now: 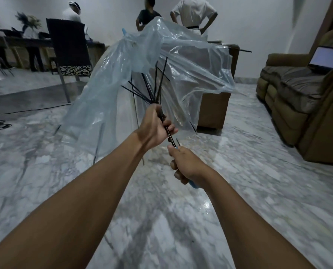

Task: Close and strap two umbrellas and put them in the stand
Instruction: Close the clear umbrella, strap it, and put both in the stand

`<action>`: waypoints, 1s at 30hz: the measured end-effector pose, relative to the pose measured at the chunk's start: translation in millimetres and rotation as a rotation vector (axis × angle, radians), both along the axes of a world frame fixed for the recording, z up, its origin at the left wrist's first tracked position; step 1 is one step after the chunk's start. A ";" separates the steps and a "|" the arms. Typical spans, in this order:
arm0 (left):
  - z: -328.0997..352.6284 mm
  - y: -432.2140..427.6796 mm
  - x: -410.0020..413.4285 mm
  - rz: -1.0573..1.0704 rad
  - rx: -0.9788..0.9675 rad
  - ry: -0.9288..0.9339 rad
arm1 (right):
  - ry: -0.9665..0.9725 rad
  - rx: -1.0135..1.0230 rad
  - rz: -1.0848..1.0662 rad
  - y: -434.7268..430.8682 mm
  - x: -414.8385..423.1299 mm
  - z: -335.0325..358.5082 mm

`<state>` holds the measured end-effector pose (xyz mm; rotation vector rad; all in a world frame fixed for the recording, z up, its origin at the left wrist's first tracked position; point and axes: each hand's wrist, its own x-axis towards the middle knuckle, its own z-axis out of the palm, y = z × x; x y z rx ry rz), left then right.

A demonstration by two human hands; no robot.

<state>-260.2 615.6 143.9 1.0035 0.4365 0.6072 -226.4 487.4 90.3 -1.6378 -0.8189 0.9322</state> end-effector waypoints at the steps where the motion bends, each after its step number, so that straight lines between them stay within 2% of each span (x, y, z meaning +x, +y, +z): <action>1: 0.4 1.0 1.0 0.004 -0.041 -0.011 | 0.005 -0.004 0.001 -0.4 -0.3 0.6; 13: 6.9 10.1 -0.8 0.029 -0.125 -0.115 | 0.002 0.003 0.064 -11.1 5.2 10.0; 16: 5.4 8.9 0.3 0.092 -0.029 -0.034 | 0.005 0.009 0.079 -13.8 8.6 14.7; 22: 3.5 -0.5 -1.7 0.086 0.150 0.040 | -0.011 0.044 0.083 -13.7 8.5 27.2; 27: 3.9 -20.7 5.0 0.080 0.276 0.109 | 0.057 0.076 0.075 -7.0 7.6 37.4; 30: 5.6 -19.0 1.8 0.116 0.282 0.120 | 0.047 0.093 0.071 -5.3 7.8 37.6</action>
